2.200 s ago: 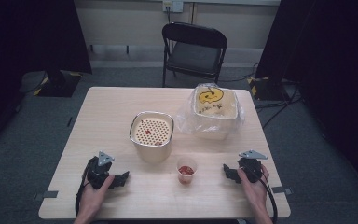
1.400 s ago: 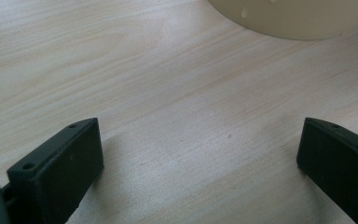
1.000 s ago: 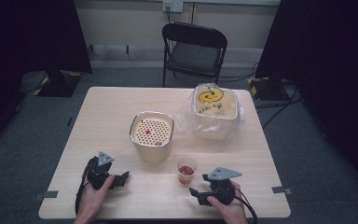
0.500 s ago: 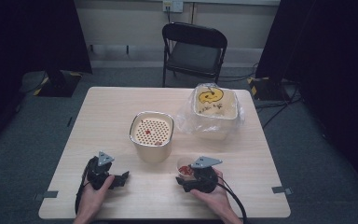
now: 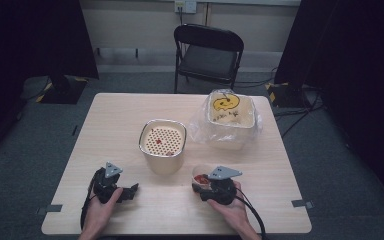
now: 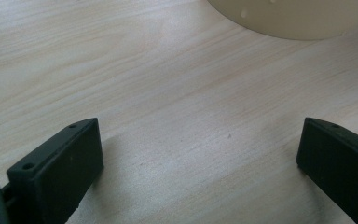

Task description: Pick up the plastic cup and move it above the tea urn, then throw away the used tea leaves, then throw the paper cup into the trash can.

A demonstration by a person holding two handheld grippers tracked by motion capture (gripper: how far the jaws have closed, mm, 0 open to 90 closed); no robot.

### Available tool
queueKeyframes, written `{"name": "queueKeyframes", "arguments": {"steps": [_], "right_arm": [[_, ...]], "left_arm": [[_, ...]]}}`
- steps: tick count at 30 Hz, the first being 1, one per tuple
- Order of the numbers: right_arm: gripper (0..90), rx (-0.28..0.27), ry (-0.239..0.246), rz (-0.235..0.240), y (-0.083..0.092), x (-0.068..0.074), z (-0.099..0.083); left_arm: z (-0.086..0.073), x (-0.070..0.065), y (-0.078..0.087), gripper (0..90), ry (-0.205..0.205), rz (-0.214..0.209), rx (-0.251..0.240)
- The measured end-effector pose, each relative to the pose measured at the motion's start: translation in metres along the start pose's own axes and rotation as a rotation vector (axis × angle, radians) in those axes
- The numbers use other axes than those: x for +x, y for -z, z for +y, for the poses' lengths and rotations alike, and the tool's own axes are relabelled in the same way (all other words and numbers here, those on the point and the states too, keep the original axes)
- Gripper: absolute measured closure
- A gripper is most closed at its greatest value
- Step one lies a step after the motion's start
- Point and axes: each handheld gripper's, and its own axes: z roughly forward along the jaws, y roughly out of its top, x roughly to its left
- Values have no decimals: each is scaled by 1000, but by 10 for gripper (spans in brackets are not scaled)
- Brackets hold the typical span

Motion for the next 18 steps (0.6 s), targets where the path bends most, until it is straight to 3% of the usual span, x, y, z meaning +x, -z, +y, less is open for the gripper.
{"name": "queueKeyframes", "arguments": {"steps": [18], "right_arm": [[479,-34,10,-101,18,-22,45]], "left_arm": [[0,0,0,0,1,0,0]]}}
